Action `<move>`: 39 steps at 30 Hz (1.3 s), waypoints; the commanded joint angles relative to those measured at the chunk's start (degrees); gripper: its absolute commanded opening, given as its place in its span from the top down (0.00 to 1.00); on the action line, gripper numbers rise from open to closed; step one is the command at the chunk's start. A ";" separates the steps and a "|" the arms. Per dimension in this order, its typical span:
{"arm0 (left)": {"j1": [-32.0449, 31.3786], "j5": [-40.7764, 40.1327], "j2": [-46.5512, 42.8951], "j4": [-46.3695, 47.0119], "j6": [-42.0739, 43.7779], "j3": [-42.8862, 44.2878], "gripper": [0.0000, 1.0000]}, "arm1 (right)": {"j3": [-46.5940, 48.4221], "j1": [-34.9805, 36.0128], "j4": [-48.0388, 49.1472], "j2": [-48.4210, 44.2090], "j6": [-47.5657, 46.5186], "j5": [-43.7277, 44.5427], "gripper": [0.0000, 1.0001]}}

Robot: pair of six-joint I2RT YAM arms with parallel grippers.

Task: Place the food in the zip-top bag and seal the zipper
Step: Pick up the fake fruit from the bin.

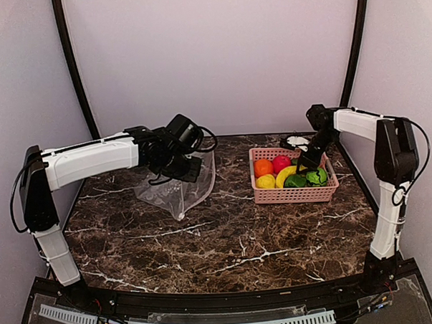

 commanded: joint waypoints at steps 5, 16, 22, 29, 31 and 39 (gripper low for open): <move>0.12 1.24 -3.96 0.34 -0.36 -1.65 0.99 | 3.06 0.01 0.40 2.97 -3.33 1.53 0.52; 0.11 1.65 -4.80 1.31 -0.71 -3.31 0.99 | 2.05 0.04 2.01 4.07 -10.74 -0.05 0.54; 0.11 1.74 -5.55 1.48 -0.82 -4.72 0.99 | 2.48 0.29 2.53 3.45 -13.37 -2.48 0.60; 0.11 2.40 -5.88 2.18 -0.81 -5.26 0.99 | 2.88 0.96 1.51 5.08 -17.54 -0.93 0.56; 0.11 2.38 -5.94 2.21 -0.86 -5.20 0.99 | 4.43 1.01 0.48 6.28 -17.38 -0.45 0.58; 0.11 2.91 -5.98 2.32 -1.06 -5.39 0.99 | 4.76 1.02 -2.01 6.31 -17.86 -0.97 0.60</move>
